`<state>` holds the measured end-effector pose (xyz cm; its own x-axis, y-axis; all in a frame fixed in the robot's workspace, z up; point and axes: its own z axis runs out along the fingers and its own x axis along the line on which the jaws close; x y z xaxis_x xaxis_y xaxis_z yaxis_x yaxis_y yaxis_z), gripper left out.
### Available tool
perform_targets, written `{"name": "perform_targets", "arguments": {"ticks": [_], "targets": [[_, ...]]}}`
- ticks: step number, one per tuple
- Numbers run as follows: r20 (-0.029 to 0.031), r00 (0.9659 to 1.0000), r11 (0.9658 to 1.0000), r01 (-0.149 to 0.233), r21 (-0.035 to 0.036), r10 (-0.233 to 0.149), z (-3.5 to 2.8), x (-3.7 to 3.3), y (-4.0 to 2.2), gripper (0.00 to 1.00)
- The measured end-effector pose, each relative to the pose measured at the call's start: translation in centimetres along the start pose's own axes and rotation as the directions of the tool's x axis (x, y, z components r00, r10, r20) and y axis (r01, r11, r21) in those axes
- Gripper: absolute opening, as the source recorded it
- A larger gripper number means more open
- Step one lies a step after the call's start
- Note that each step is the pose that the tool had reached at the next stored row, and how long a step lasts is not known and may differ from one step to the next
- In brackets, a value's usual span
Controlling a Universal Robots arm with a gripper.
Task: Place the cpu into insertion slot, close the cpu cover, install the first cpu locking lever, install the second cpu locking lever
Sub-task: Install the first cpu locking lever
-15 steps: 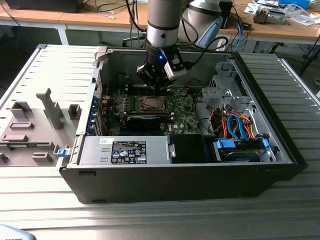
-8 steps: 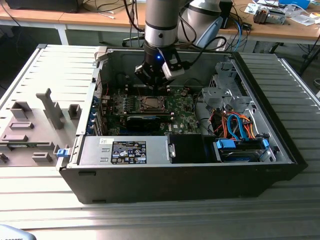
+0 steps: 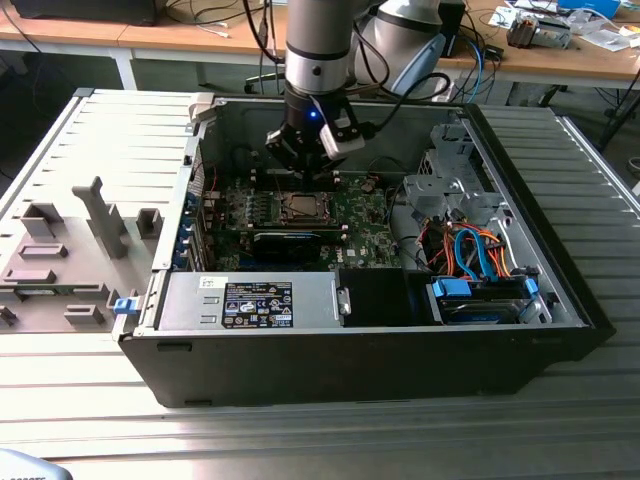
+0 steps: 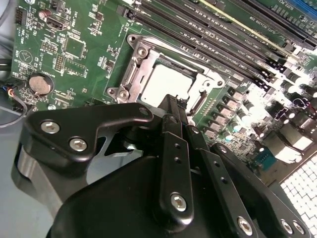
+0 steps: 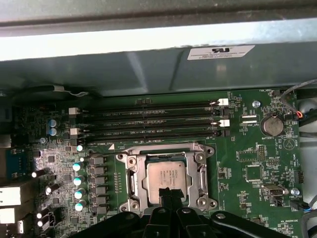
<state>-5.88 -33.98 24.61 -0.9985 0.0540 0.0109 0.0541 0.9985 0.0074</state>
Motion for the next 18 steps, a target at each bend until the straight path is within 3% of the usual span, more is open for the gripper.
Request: {"name": "perform_targets", "arguments": {"ticks": [18], "targets": [[0.0,1.0,1.0,0.0,0.0,0.0,0.01,1.13,-0.06,0.11]]}}
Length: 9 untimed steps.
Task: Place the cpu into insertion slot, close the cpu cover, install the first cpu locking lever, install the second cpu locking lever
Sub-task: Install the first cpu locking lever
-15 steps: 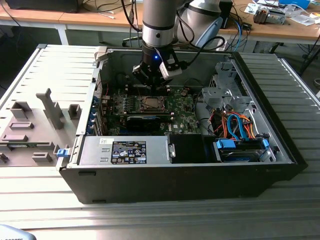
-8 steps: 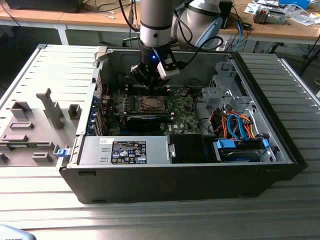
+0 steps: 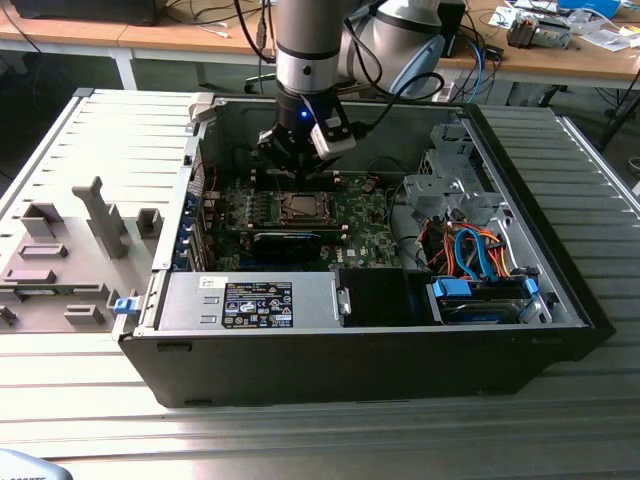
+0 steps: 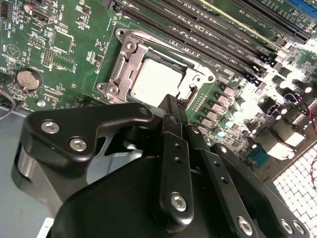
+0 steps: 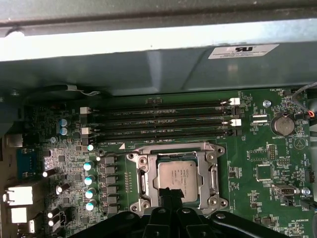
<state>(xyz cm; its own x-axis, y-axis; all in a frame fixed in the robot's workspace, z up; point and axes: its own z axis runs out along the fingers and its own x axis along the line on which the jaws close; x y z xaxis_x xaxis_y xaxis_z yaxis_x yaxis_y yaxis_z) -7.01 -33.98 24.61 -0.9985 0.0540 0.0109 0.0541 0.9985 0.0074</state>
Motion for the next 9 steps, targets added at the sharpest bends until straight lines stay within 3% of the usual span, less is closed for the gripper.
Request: {"name": "perform_targets", "arguments": {"ticks": [9], "targets": [[0.0,1.0,1.0,0.0,0.0,0.0,0.01,0.53,-0.03,0.11]]}}
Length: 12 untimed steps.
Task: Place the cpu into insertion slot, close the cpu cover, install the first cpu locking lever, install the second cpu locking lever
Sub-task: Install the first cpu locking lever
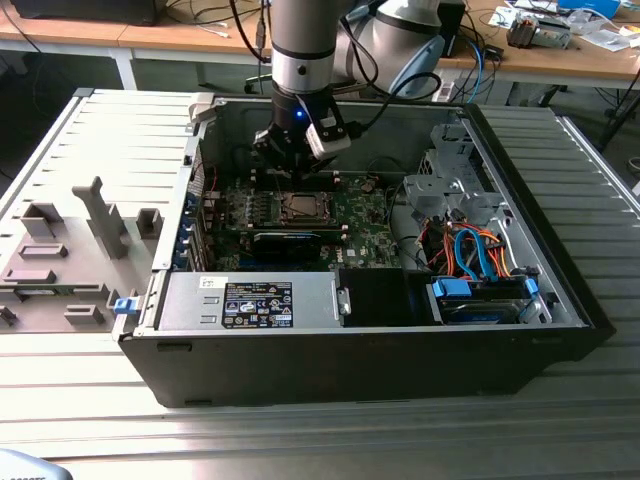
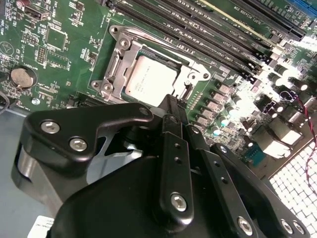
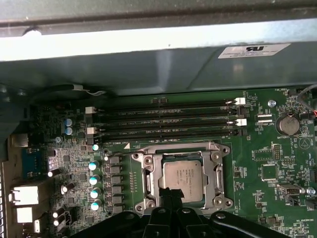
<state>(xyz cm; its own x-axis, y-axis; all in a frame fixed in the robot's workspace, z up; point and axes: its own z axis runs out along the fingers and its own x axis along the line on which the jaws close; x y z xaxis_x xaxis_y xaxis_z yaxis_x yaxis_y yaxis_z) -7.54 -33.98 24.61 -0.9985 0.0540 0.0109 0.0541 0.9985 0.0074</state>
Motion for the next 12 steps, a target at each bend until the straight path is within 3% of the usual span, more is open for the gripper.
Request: {"name": "perform_targets", "arguments": {"ticks": [12], "targets": [[0.0,1.0,1.0,0.0,0.0,0.0,0.0,0.59,-0.03,0.11]]}}
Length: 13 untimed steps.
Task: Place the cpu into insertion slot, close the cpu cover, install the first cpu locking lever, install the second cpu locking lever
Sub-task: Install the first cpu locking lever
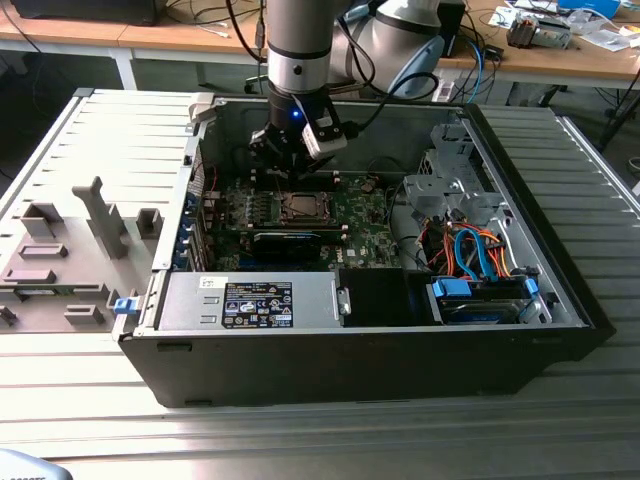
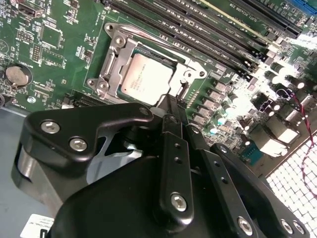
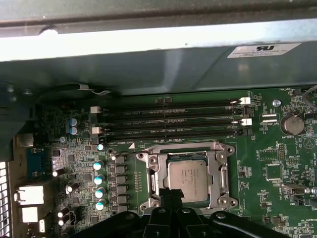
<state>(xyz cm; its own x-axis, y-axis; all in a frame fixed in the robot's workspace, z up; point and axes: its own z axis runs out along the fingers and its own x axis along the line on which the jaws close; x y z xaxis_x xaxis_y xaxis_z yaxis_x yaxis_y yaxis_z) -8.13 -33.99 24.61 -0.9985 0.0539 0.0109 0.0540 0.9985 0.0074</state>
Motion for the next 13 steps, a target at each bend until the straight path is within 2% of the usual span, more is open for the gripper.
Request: {"name": "perform_targets", "arguments": {"ticks": [4,9,13], "targets": [[0.0003,1.0,1.0,0.0,-0.001,0.0,-0.07,0.49,-0.02,0.11],[0.0003,1.0,1.0,0.0,-0.0057,0.0,-1.17,0.67,-0.02,0.11],[0.001,1.0,1.0,0.0,-0.0095,0.0,-1.31,1.17,-0.03,0.11]]}}
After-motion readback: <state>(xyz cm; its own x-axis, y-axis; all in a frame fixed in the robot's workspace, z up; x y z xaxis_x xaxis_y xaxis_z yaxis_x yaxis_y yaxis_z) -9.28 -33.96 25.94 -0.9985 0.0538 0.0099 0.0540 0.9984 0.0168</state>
